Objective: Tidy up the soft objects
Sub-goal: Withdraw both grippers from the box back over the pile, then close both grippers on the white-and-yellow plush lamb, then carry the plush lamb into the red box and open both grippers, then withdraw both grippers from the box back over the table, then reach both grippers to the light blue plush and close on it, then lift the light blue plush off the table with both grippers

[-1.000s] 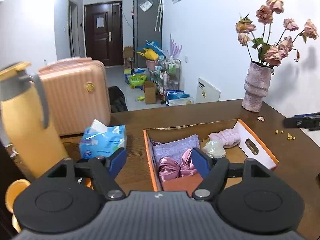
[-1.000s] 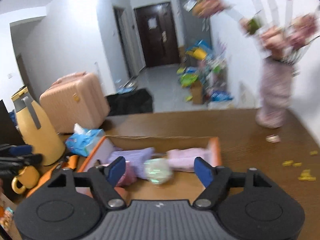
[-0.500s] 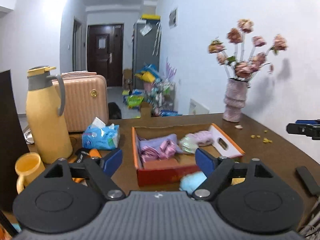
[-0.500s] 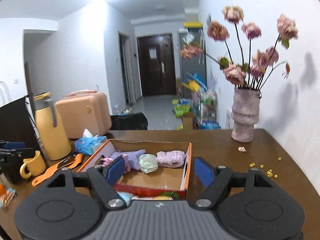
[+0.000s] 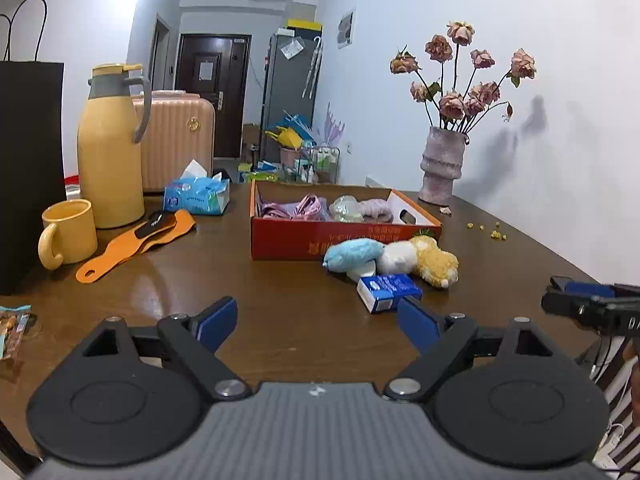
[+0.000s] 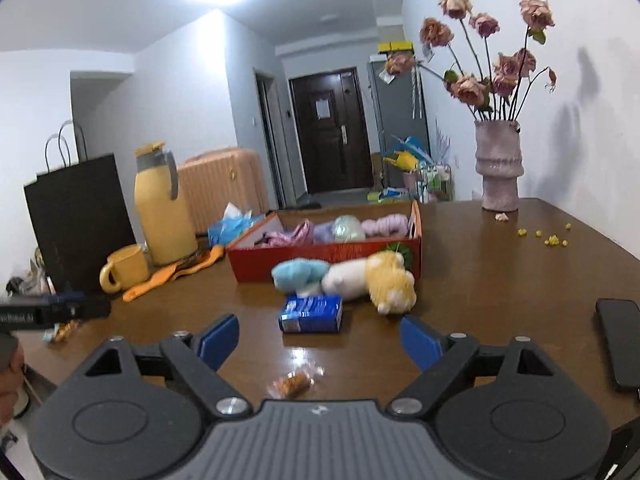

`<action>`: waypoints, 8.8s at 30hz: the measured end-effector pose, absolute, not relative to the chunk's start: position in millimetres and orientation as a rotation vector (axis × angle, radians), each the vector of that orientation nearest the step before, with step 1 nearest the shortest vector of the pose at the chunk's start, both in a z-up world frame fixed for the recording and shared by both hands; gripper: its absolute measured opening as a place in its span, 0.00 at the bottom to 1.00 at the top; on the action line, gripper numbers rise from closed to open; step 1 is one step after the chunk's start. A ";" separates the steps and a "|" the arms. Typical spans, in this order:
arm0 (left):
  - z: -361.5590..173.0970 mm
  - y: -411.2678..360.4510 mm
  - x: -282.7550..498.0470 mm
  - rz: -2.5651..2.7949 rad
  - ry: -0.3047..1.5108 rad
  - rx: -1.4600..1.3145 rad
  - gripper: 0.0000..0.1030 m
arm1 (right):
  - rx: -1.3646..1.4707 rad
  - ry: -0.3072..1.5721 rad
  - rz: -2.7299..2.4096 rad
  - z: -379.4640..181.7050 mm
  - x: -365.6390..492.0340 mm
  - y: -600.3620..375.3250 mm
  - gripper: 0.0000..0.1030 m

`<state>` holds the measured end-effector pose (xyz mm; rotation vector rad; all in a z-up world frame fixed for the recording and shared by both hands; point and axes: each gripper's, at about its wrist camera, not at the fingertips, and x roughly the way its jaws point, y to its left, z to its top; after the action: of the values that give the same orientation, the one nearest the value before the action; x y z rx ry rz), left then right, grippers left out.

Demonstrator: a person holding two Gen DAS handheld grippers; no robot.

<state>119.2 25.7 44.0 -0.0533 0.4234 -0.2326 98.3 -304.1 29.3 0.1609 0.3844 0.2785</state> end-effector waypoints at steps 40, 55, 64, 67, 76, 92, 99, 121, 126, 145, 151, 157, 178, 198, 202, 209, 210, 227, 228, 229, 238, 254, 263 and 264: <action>-36.6 -160.2 338.4 -0.657 0.788 -0.051 0.48 | 0.340 0.551 0.120 -56.6 242.0 -362.5 0.46; -19.5 -144.4 317.9 -0.647 0.744 -0.094 0.44 | 0.329 0.533 0.143 -45.8 229.3 -358.9 0.44; 27.6 -116.9 308.2 -0.617 0.612 -0.096 0.44 | 0.295 0.444 0.199 -4.5 216.1 -340.3 0.44; 51.6 -110.1 339.5 -0.608 0.572 -0.099 0.44 | 0.267 0.395 0.218 18.9 239.0 -335.3 0.44; 32.5 -107.7 511.6 -0.528 0.778 -0.165 0.43 | 0.251 0.546 0.206 40.9 408.8 -324.6 0.43; -13.8 -122.6 562.9 -0.425 0.850 -0.081 0.53 | 0.005 0.688 0.094 0.4 482.0 -271.3 0.65; 38.4 -87.2 511.4 -0.405 0.736 -0.021 0.56 | -0.015 0.581 0.094 44.9 452.8 -294.9 0.73; 101.7 24.1 258.3 -0.225 0.416 -0.001 0.78 | 0.080 0.321 0.213 107.6 249.7 -305.0 0.83; 77.7 36.7 173.7 -0.246 0.377 -0.043 0.82 | 0.129 0.288 0.261 83.5 178.6 -294.5 0.84; 36.2 18.2 156.2 -0.270 0.430 -0.080 0.85 | 0.248 0.398 0.293 18.0 133.0 -289.5 0.86; 24.1 9.2 254.5 -0.355 0.587 -0.273 0.83 | 0.331 0.467 0.293 4.8 212.4 -301.2 0.81; 0.8 -3.1 350.4 -0.394 0.713 -0.406 0.76 | 0.470 0.556 0.364 -8.5 305.3 -304.8 0.75; 13.8 -7.2 340.3 -0.580 0.653 -0.466 0.23 | 0.486 0.525 0.517 -0.9 346.4 -263.2 0.04; -6.6 15.4 352.8 -0.409 0.739 -0.530 0.66 | 0.681 0.628 0.466 -33.7 338.4 -312.3 0.57; -21.2 -1.1 404.8 -0.406 0.799 -0.569 0.61 | 0.761 0.751 0.422 -54.1 398.6 -316.3 0.51; -33.9 -5.6 416.6 -0.442 0.824 -0.610 0.30 | 0.851 0.807 0.431 -74.4 423.3 -306.1 0.20; -29.7 -3.9 411.8 -0.448 0.814 -0.613 0.29 | 0.836 0.790 0.430 -70.6 419.6 -305.8 0.18; -45.4 58.3 248.8 -0.306 0.700 -0.485 0.41 | 0.388 0.624 0.502 -31.4 232.4 -212.4 0.18; -44.1 61.7 242.1 -0.296 0.680 -0.474 0.45 | 0.372 0.615 0.493 -32.4 225.2 -207.5 0.18; -42.4 66.2 235.1 -0.296 0.660 -0.475 0.51 | 0.353 0.596 0.499 -31.6 216.9 -205.2 0.19; -50.0 57.5 225.8 -0.369 0.713 -0.470 0.54 | 0.399 0.595 0.487 -35.3 223.1 -220.5 0.45; -54.5 48.6 239.6 -0.396 0.717 -0.451 0.34 | 0.554 0.714 0.490 -58.3 256.7 -213.1 0.39; -13.0 31.6 287.3 -0.467 0.616 -0.438 0.33 | 0.490 0.589 0.469 -18.8 270.0 -223.8 0.36; -4.1 28.1 302.9 -0.479 0.600 -0.439 0.33 | 0.485 0.564 0.463 -8.5 279.6 -228.8 0.36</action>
<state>302.9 28.1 -4.1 -0.4391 0.6002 -0.4790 279.6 -228.8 -8.5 0.4853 0.5641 0.4635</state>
